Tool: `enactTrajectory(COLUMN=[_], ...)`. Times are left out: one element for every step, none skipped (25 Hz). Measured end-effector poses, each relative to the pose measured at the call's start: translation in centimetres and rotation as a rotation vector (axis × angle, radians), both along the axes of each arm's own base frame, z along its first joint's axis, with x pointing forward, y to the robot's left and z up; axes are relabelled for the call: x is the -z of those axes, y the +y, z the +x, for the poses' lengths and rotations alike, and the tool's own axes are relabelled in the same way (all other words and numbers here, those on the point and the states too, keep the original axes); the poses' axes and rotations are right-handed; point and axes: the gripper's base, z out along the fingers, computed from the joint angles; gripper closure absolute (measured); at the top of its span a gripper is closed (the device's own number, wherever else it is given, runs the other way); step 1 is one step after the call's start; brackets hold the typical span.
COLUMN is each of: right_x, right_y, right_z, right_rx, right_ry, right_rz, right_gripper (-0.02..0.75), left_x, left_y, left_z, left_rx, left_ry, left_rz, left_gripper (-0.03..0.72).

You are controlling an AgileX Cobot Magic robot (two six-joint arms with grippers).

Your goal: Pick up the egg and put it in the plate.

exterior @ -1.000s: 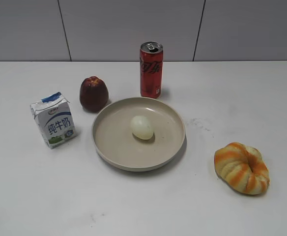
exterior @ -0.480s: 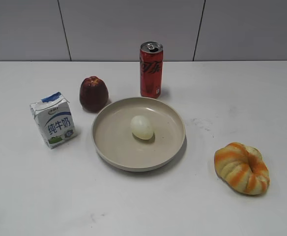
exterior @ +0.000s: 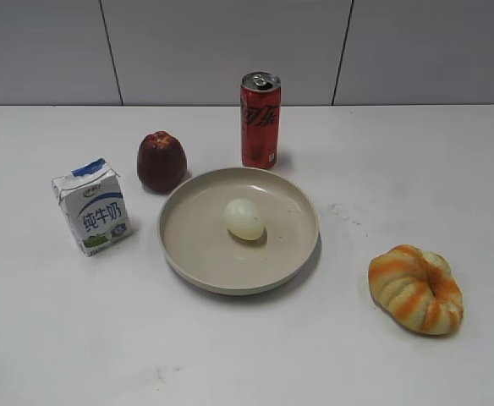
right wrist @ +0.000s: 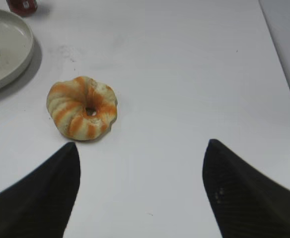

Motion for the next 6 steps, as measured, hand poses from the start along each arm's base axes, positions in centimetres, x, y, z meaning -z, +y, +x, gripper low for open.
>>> enactTrajectory(right_x=[0.01,0.01,0.04,0.06,0.06,0.06], right_y=[-0.01,-0.01,0.00,0.00,0.00,0.00], right_z=[-0.18,-0.25,-0.24,-0.23,-0.23,-0.23], right_rx=[0.000,0.000,-0.001,-0.001,-0.001,-0.001], right_ry=[-0.010,-0.015,-0.014,-0.013,-0.013,-0.013], right_rz=[0.000,0.001,0.001,0.001,0.001,0.001], right_gripper=[0.143,0.143,0.143,0.143,0.143,0.143], left_x=[0.00,0.00,0.00,0.00,0.00,0.00], left_y=[0.00,0.00,0.00,0.00,0.00,0.00], left_z=[0.00,0.00,0.00,0.00,0.00,0.00], left_rx=[0.000,0.000,0.000,0.000,0.000,0.000], left_ry=[0.000,0.000,0.000,0.000,0.000,0.000], left_rz=[0.000,0.000,0.000,0.000,0.000,0.000], left_gripper=[0.449,0.449,0.449,0.449,0.449,0.449])
